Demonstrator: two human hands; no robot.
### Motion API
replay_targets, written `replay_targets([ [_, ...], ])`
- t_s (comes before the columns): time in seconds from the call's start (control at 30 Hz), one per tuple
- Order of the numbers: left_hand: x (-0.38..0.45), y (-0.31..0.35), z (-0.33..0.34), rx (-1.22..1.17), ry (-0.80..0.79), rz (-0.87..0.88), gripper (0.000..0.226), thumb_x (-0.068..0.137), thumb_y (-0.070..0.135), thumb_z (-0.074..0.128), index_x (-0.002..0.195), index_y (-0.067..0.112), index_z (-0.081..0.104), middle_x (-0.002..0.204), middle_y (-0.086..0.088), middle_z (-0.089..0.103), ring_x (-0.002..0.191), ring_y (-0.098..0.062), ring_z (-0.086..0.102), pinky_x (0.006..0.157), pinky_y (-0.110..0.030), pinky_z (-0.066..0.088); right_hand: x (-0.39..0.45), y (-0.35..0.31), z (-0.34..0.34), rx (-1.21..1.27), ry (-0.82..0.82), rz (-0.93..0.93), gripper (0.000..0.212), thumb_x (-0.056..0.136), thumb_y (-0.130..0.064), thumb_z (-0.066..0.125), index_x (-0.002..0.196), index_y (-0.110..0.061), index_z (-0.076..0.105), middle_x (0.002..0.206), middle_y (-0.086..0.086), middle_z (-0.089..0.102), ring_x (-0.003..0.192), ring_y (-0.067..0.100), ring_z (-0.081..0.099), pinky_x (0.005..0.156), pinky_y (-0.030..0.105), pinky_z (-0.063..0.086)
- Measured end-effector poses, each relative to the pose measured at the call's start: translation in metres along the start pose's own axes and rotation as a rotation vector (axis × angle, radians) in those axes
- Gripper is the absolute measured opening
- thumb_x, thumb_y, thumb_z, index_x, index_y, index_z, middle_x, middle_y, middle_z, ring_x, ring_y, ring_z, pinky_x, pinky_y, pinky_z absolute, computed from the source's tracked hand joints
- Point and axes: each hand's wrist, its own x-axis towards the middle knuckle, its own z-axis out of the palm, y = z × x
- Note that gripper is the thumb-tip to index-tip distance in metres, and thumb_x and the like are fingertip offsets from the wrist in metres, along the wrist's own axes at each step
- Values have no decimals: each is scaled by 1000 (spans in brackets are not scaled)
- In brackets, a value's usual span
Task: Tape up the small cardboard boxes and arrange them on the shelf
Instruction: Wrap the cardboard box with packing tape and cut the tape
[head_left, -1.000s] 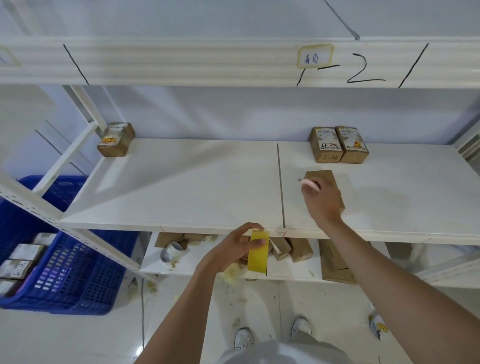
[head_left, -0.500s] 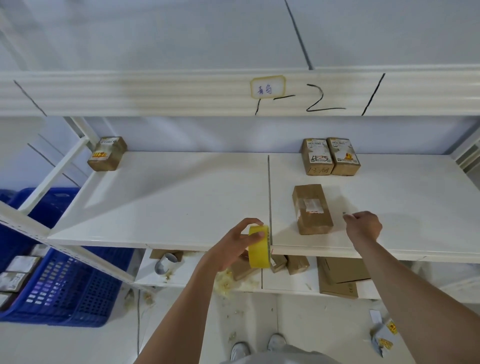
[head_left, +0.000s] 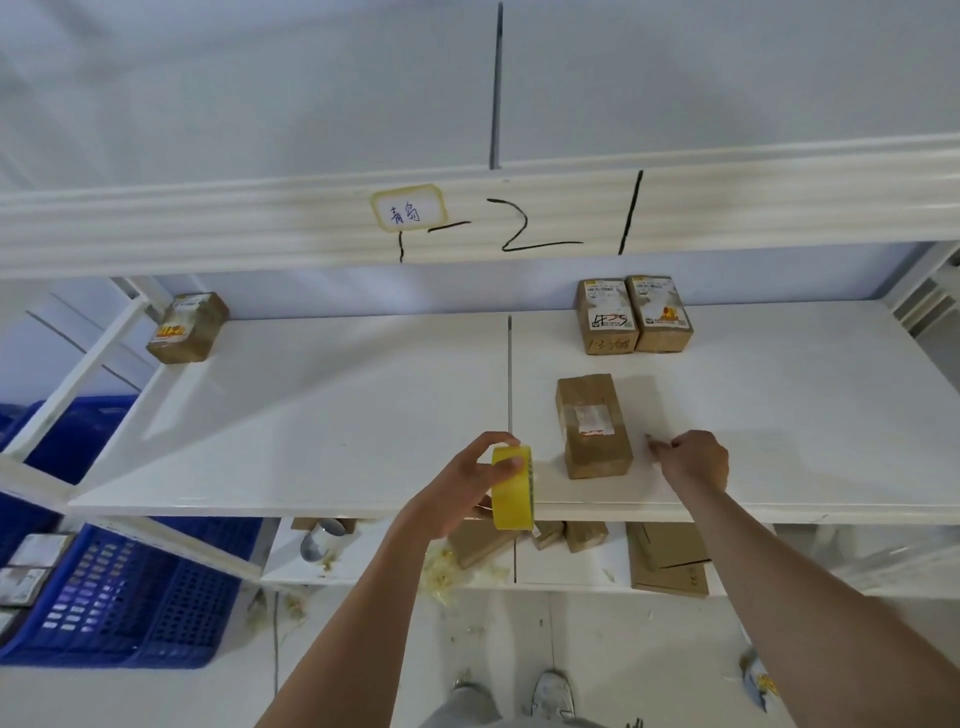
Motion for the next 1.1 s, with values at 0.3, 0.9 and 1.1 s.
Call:
replay_targets([
  [0.3,5,3,-14,39,22,39,21,95,43,66,115,42,61,102,-4,74,94,-36,74,83,-45,62,-57,-105,-1,204,157,-351,20,98,-21,63,112,-8,69,109,7,71,103,24,66,77,26,46],
  [0.9,-42,-6,-121,184,87,111,20,91,49,70,107,52,59,115,-7,68,100,-26,71,84,-43,62,-178,-220,84,-260,-557,-573,22,89,-18,77,104,-2,76,101,12,76,84,22,72,71,26,59],
  [1.1,-56,-21,-140,212,131,89,17,91,51,68,106,53,58,109,-4,70,90,-21,71,72,-32,63,-195,-228,103,-169,-566,-498,11,86,-2,75,96,1,79,98,16,75,89,26,74,81,34,63],
])
